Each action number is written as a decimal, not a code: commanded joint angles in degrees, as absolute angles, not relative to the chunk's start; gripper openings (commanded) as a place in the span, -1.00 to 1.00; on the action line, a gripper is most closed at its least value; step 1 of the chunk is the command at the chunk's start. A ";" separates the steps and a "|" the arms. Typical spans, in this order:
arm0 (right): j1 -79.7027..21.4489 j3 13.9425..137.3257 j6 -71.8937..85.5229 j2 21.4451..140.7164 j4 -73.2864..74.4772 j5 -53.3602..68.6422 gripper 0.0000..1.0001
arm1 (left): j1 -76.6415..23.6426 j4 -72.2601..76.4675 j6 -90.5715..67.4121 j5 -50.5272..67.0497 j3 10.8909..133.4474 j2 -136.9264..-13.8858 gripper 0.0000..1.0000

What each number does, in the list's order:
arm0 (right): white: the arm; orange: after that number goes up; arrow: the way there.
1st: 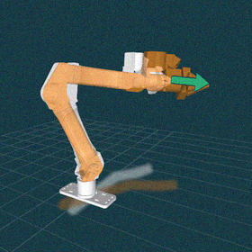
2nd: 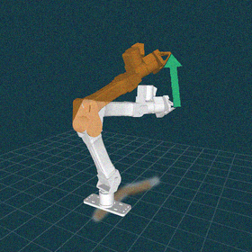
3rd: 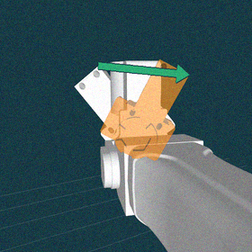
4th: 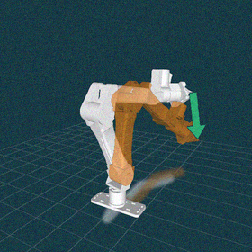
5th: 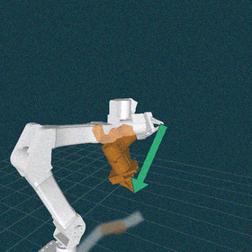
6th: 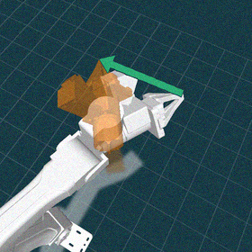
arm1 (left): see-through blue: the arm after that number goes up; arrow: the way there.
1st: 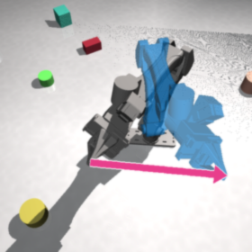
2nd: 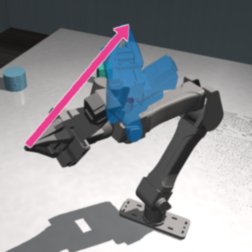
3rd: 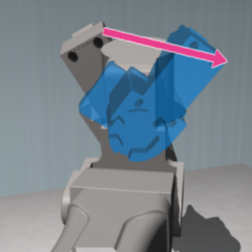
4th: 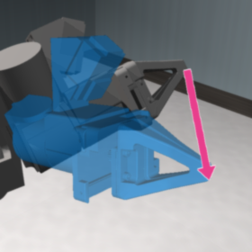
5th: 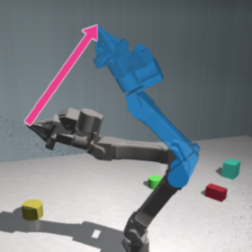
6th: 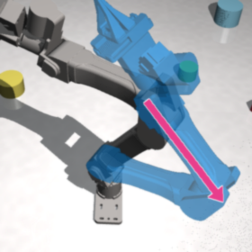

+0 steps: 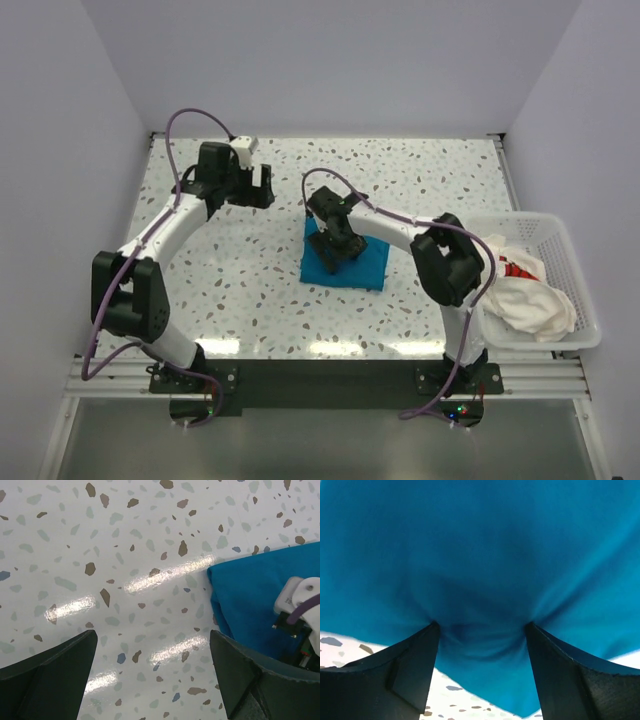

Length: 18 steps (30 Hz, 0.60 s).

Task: Fold and stack the t-shirts
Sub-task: Neatly place the folded tshirt to the corner

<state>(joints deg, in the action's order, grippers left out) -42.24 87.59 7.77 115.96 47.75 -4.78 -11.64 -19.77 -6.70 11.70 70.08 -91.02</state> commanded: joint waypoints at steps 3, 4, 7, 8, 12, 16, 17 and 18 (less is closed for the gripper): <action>-34.23 90.53 0.36 119.09 53.33 2.26 0.49 | -11.51 -16.88 -5.54 10.46 70.40 -89.56 1.00; -32.19 90.79 -2.87 119.18 53.96 5.16 0.54 | -11.43 -16.70 -5.36 10.20 70.92 -90.26 1.00; -25.59 94.56 -11.14 120.76 57.21 6.16 0.66 | -11.42 -17.05 -4.31 10.98 72.51 -92.02 1.00; -24.10 97.27 -14.82 121.54 58.00 5.89 0.69 | -11.43 -17.05 -4.13 11.16 73.03 -92.54 1.00; -15.93 104.84 -22.48 128.21 62.13 4.22 0.75 | -11.34 -18.10 -3.34 11.42 75.32 -95.70 1.00; -10.38 114.75 -26.62 135.23 63.63 1.32 0.77 | -11.43 -18.63 -2.81 11.42 76.90 -97.03 1.00; -8.63 116.53 -26.80 136.66 64.24 0.36 0.77 | -11.43 -18.55 -2.73 11.43 76.99 -97.21 1.00; -7.83 118.20 -26.89 137.97 64.51 0.18 0.77 | -11.43 -18.54 -2.64 11.51 77.17 -97.47 1.00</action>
